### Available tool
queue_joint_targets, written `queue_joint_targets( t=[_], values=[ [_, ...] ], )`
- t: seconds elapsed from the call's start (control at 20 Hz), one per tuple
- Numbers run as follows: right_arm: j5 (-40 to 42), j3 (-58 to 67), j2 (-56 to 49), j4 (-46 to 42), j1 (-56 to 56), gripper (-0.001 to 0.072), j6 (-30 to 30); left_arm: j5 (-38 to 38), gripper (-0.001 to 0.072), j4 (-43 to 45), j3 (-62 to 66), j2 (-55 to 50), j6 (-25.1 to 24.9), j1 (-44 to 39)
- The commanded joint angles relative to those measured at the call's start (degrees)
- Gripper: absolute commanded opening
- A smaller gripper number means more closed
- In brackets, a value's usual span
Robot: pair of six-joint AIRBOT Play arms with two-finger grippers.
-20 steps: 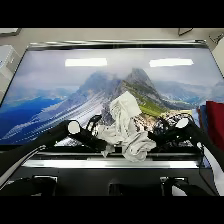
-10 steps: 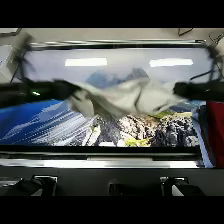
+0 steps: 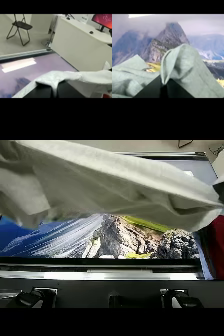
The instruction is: Fold the clothes and pants, and hang the long-sleeved shirts on hangers.
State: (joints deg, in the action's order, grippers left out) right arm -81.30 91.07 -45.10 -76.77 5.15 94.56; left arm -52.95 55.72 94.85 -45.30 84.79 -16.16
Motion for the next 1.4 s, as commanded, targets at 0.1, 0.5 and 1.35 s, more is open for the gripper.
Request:
queue_joint_targets(
  t=[0.1, 0.5, 1.35],
  values=[
    [-13.18, -5.99, -3.61, 0.11, -0.11, 0.0042, 2.95, 4.94, 0.0029, 3.30, 0.61, -7.15, -2.93, -0.24],
    [19.98, -36.74, -16.41, 7.13, -0.24, 0.0042, 5.62, 3.87, 0.0031, 3.26, -1.31, -41.75, -5.42, -0.22],
    [-1.05, -25.44, -31.80, 8.13, 29.99, 0.0657, -5.27, -41.99, 0.0708, 12.41, -12.02, -40.28, 1.88, 21.66]
  ],
)
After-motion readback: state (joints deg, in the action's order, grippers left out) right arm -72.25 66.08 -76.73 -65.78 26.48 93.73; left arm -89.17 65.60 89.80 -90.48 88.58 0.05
